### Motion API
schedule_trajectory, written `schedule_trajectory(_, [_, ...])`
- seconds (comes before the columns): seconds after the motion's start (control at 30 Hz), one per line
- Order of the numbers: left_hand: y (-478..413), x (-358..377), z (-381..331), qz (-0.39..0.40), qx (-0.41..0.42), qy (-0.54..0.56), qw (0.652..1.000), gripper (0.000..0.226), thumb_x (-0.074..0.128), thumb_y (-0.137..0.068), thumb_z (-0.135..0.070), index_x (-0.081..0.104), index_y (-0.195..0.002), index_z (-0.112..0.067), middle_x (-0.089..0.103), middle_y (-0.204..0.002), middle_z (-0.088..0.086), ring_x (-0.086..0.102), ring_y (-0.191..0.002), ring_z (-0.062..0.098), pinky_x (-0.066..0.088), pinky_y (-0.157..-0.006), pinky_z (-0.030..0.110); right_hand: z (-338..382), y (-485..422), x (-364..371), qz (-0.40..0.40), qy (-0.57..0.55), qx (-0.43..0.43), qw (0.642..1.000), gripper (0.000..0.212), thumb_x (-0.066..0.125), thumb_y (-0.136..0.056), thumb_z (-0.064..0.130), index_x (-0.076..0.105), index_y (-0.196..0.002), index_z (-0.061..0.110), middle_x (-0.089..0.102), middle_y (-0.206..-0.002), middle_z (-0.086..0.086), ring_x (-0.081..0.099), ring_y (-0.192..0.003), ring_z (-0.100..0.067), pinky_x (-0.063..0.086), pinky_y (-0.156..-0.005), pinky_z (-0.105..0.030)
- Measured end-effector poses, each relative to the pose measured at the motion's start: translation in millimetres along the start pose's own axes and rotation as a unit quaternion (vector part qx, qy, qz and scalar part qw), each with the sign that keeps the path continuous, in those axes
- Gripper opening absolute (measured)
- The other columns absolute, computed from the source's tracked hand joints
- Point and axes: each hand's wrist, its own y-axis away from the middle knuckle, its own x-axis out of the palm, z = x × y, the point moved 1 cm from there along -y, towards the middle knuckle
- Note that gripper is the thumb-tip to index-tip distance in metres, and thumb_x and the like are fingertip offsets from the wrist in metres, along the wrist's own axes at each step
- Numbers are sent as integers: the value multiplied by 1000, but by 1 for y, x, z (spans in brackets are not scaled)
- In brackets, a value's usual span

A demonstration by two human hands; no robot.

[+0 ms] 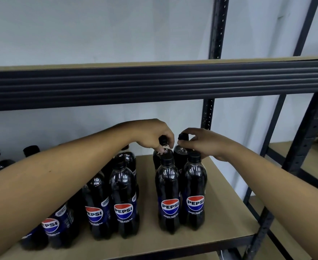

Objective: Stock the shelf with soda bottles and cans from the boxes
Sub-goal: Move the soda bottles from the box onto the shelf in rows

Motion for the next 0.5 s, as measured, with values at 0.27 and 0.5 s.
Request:
schedule_trajectory(0.27, [-1,2,-1,-6,-11,0,1000,32,74,-93,-31,68,-124,-30,63,-110,-13,57,-97,6,46,-81,20,-2,-1,-6,-9,44,-12,999,34,74,-88,47,65,-116,29,77,-89,-4,76,-75,-21,64,-76,-39])
schedule_trajectory(0.5, [-2,0,0,-4,-25,4,1000,30,75,-92,-32,69,-121,-33,64,-104,-19,58,-94,-1,44,-78,19,-10,-5,-6,-22,25,-22,999,45,79,-82,52,65,-118,29,77,-85,-2,77,-74,-24,63,-81,-42])
